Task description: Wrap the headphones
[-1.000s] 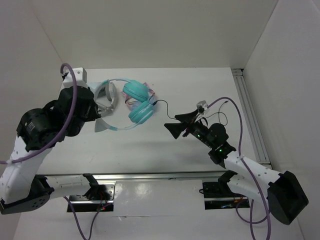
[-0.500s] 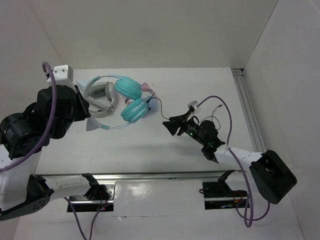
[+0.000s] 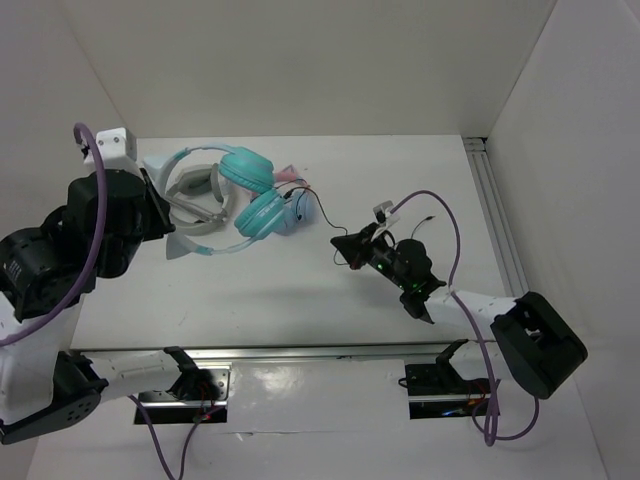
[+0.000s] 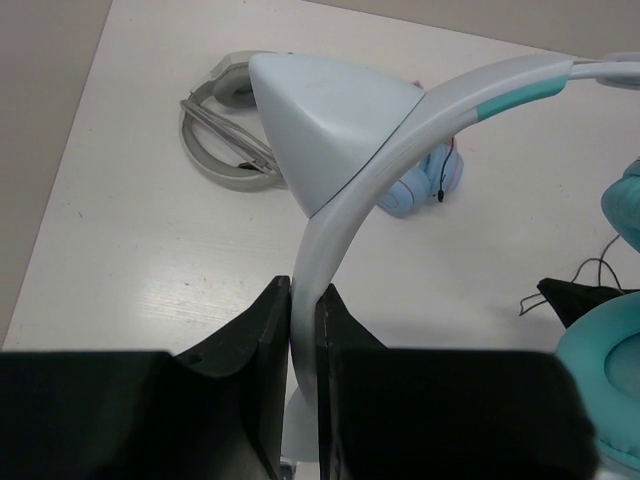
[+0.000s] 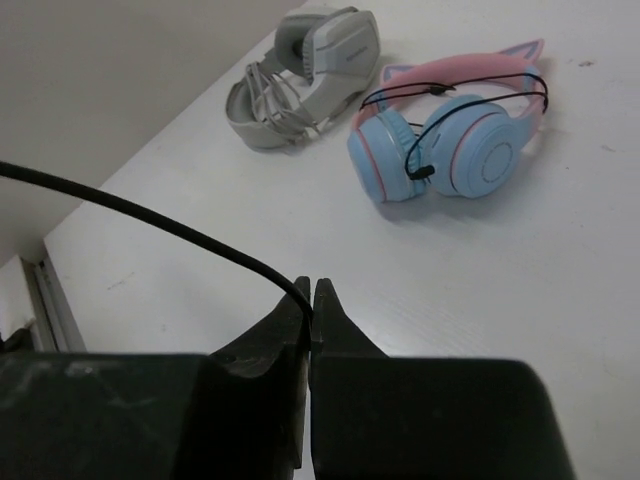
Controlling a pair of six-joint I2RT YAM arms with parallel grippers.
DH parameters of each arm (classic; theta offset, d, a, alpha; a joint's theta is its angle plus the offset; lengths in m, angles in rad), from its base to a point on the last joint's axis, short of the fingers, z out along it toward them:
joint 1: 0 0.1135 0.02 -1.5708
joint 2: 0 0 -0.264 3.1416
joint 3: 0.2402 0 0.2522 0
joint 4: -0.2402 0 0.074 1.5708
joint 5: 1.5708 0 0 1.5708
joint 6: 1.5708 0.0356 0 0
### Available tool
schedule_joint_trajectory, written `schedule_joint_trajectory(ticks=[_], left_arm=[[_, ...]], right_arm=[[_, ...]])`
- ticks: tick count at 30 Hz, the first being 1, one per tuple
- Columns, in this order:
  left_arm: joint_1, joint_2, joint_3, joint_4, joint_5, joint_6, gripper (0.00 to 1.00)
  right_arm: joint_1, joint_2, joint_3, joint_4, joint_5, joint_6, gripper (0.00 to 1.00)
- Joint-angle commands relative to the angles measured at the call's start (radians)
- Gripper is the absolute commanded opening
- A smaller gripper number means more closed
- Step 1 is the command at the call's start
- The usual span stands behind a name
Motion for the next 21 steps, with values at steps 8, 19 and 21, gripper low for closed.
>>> schedule_joint_trajectory(ticks=[8, 19, 21], left_arm=[[0.019, -0.053, -0.395, 0.343, -0.264, 0.146, 0.0], [-0.013, 0.164, -0.7, 0.712, 0.144, 0.463, 0.0], [-0.046, 0.185, -0.71, 0.731, 0.164, 0.511, 0.0]], right_arm=[[0.166, -0.339, 0.157, -0.566, 0.65, -0.157, 0.0], [0.397, -0.531, 0.435, -0.926, 0.894, -0.29, 0.0], [0.397, -0.52, 0.457, -0.958, 0.805, -0.306, 0.0]])
